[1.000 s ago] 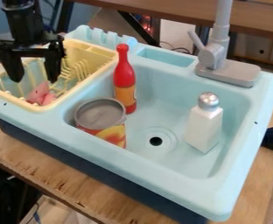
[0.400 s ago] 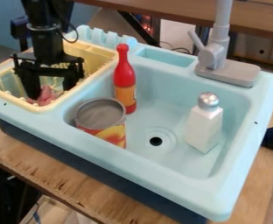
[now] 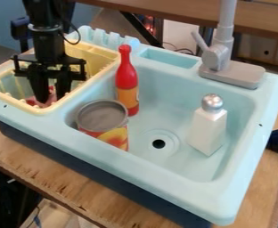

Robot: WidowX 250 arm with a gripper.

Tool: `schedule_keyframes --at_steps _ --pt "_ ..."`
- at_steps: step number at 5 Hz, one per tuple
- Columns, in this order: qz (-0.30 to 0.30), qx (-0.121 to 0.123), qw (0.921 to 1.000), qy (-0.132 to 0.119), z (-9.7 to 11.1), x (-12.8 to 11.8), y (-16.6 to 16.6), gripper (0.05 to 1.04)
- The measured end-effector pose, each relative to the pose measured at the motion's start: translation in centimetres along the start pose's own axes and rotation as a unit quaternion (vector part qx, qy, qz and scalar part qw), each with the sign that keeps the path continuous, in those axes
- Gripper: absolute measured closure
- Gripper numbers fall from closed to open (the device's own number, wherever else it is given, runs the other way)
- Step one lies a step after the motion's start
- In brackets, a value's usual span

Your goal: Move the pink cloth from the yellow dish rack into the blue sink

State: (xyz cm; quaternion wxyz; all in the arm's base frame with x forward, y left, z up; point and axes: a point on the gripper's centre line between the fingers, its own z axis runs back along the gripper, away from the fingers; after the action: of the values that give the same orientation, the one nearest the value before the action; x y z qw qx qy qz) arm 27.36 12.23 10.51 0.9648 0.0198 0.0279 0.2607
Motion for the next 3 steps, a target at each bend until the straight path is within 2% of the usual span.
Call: schedule_keyframes --at_steps 1,2,3 --pt "-0.010 0.005 0.9999 0.010 0.4 -0.4 -0.6 0.824" --pt "-0.035 0.011 0.9993 -0.003 3.2 -1.3 -2.1 0.925" --pt "-0.060 0.011 0.9975 -0.036 6.6 -2.0 -3.3 0.979"
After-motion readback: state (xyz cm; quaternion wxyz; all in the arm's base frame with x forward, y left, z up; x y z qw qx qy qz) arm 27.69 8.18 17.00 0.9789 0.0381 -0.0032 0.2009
